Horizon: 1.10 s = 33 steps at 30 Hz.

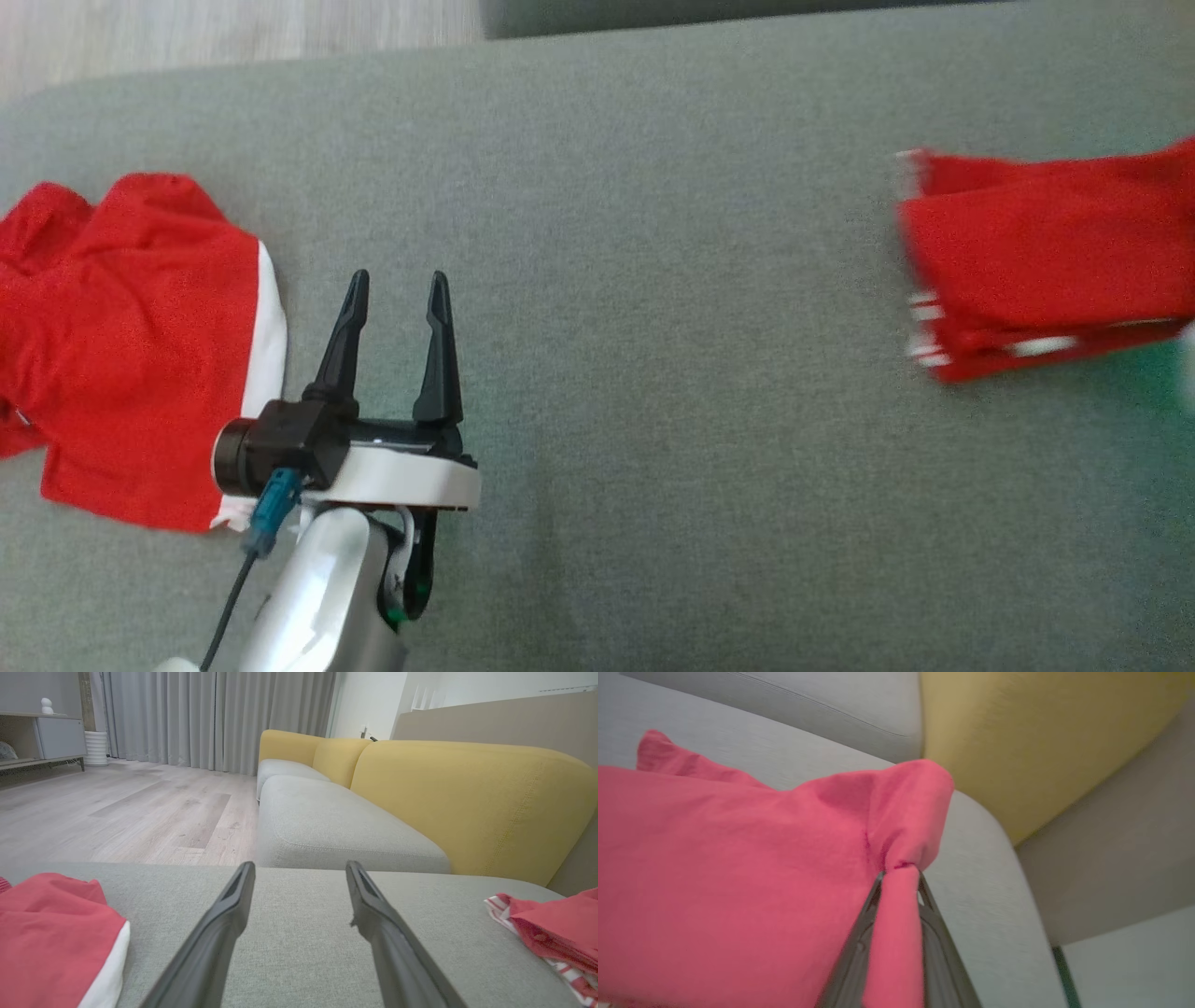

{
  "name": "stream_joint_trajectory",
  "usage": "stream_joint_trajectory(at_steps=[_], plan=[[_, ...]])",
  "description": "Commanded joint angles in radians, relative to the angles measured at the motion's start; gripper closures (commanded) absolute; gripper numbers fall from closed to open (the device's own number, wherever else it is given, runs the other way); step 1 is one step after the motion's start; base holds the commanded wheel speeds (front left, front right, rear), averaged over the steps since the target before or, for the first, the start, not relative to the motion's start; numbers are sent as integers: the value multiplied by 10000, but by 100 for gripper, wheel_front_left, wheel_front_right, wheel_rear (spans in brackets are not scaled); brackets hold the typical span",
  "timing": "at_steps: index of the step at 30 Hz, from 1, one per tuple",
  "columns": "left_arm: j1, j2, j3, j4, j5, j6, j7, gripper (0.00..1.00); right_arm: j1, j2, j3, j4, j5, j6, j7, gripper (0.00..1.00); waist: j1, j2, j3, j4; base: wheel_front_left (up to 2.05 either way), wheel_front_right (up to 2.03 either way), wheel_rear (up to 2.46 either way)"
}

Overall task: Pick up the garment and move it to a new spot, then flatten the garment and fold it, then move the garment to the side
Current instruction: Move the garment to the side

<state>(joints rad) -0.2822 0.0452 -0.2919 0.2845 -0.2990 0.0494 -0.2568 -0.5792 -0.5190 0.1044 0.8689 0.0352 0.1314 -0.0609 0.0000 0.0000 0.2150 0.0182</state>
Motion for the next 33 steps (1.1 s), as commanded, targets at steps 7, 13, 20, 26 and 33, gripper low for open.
stream_joint_trajectory(at_steps=[7, 13, 20, 26, 33], plan=[[-664, 51, 424, -563, 39, -64, -49, 0, -134, -1841, -826, 333, -409, -7, 80, 100, 0, 0, 819, 307, 0, 0, 0], [-813, 51, 494, -604, 93, -110, -49, 0, -437, -2234, -1539, 673, -1289, -7, -35, 100, 0, 0, 1163, 394, 0, 0, 0], [-894, 51, 492, -588, 98, -116, -49, 0, -636, -1992, -2350, 681, -2018, -7, -377, 100, 0, 0, 1295, 387, 0, 0, 0], [-949, 51, 472, -477, 90, -118, -49, 0, -716, -1568, -3109, 565, -2610, -7, -551, 0, 0, 0, 1153, 373, 0, 0, 0], [-700, 51, 519, -331, -11, -112, -49, 0, -609, -789, -3438, 85, -2789, -7, -902, 0, 0, 0, 326, 312, 0, 0, 0]])
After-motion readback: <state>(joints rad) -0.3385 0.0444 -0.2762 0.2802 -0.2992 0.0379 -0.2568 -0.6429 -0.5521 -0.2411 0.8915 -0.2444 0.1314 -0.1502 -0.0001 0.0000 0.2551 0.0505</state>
